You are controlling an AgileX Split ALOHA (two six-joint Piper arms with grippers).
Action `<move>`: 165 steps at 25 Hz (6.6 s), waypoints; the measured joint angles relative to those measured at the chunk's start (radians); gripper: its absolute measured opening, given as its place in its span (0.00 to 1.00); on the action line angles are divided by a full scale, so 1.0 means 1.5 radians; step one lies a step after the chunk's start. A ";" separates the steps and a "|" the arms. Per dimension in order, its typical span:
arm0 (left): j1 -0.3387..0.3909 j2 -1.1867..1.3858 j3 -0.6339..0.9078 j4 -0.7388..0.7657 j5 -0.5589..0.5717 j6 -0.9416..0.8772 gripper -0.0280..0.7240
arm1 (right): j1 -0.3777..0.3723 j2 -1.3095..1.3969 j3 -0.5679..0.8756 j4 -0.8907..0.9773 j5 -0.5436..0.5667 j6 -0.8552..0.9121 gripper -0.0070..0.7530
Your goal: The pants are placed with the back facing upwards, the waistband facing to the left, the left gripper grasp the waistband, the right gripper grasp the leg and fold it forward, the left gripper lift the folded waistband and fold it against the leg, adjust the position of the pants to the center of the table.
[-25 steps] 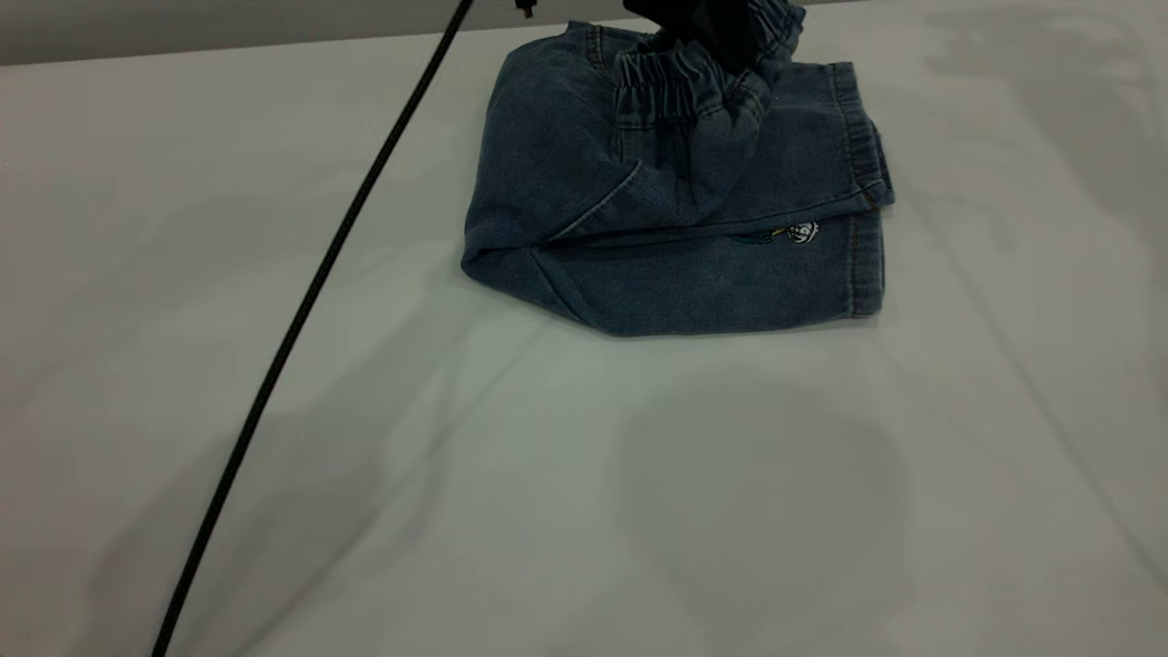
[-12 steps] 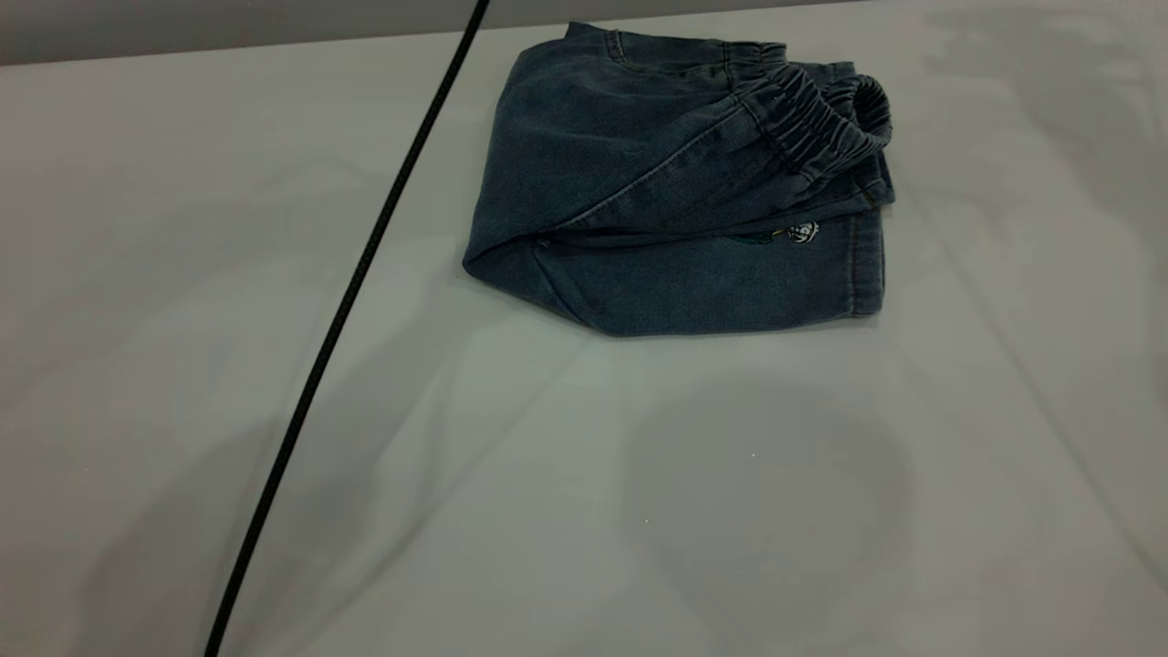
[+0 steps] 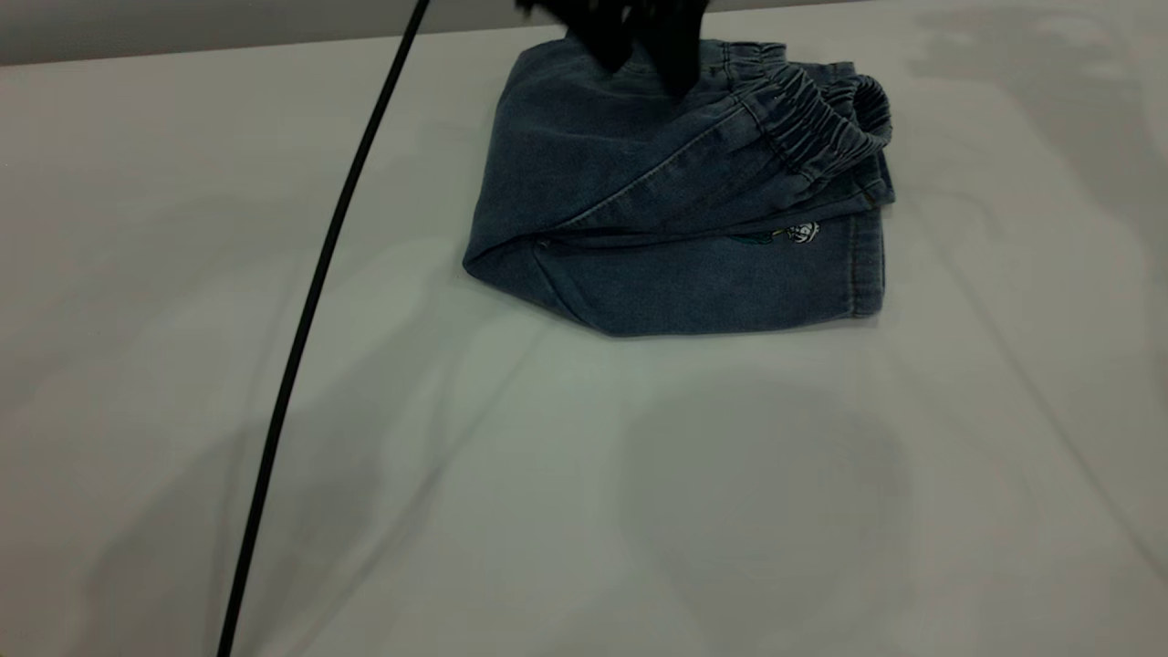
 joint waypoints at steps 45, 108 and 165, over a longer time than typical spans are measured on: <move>0.001 -0.034 -0.236 0.171 0.147 -0.070 0.71 | 0.000 -0.138 0.000 0.073 0.001 -0.009 0.61; 0.000 -1.466 0.917 0.144 0.143 -0.185 0.71 | 0.014 -1.637 1.324 0.163 -0.034 -0.137 0.61; 0.010 -1.465 1.128 0.094 0.049 -0.184 0.71 | 0.020 -1.636 1.404 0.150 -0.076 -0.144 0.61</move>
